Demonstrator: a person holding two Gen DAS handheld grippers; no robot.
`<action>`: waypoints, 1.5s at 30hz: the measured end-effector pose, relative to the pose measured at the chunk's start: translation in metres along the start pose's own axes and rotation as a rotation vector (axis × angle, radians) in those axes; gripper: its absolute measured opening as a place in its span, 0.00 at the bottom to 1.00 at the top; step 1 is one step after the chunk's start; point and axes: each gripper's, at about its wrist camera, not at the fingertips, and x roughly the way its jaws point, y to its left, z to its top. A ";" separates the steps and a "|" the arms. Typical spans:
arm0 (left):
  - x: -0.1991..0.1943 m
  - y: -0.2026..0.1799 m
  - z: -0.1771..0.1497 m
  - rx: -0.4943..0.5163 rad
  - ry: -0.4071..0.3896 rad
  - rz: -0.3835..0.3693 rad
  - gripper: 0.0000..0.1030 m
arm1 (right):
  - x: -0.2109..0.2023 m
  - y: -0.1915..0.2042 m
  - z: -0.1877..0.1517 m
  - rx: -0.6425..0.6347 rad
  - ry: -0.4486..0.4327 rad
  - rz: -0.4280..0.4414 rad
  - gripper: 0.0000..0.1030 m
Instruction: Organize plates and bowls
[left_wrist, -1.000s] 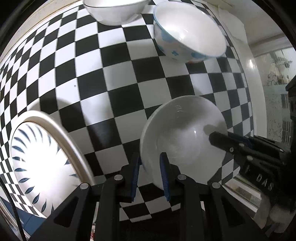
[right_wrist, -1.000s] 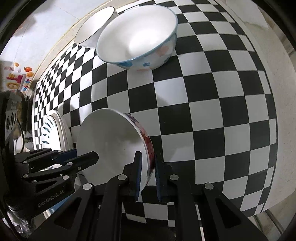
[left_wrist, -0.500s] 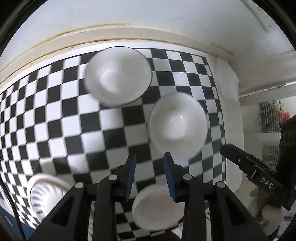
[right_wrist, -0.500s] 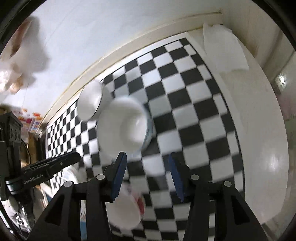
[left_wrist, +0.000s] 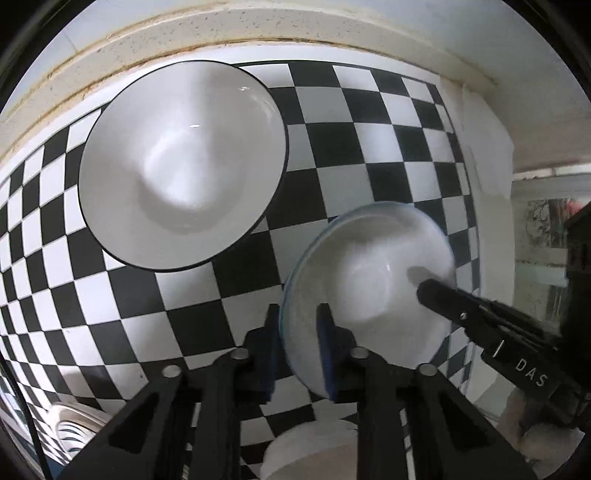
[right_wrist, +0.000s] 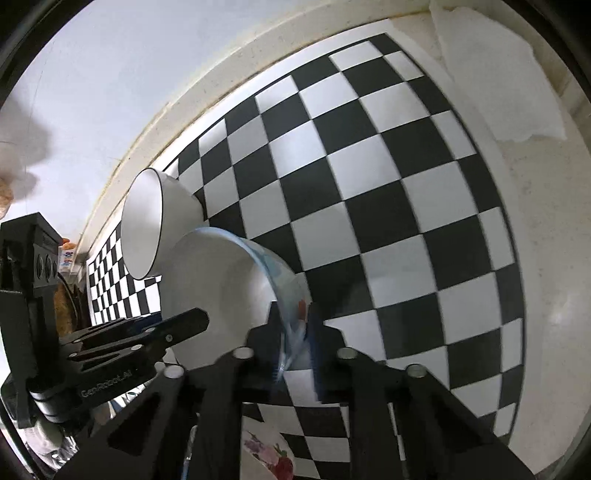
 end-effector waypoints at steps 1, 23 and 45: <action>0.000 -0.001 0.000 0.007 -0.003 0.007 0.15 | 0.000 0.002 0.000 -0.008 -0.004 -0.013 0.11; -0.087 0.002 -0.048 0.041 -0.151 -0.027 0.15 | -0.071 0.048 -0.047 -0.093 -0.127 -0.029 0.09; -0.057 0.000 -0.148 0.105 -0.049 -0.019 0.15 | -0.068 0.040 -0.179 -0.045 -0.082 -0.065 0.09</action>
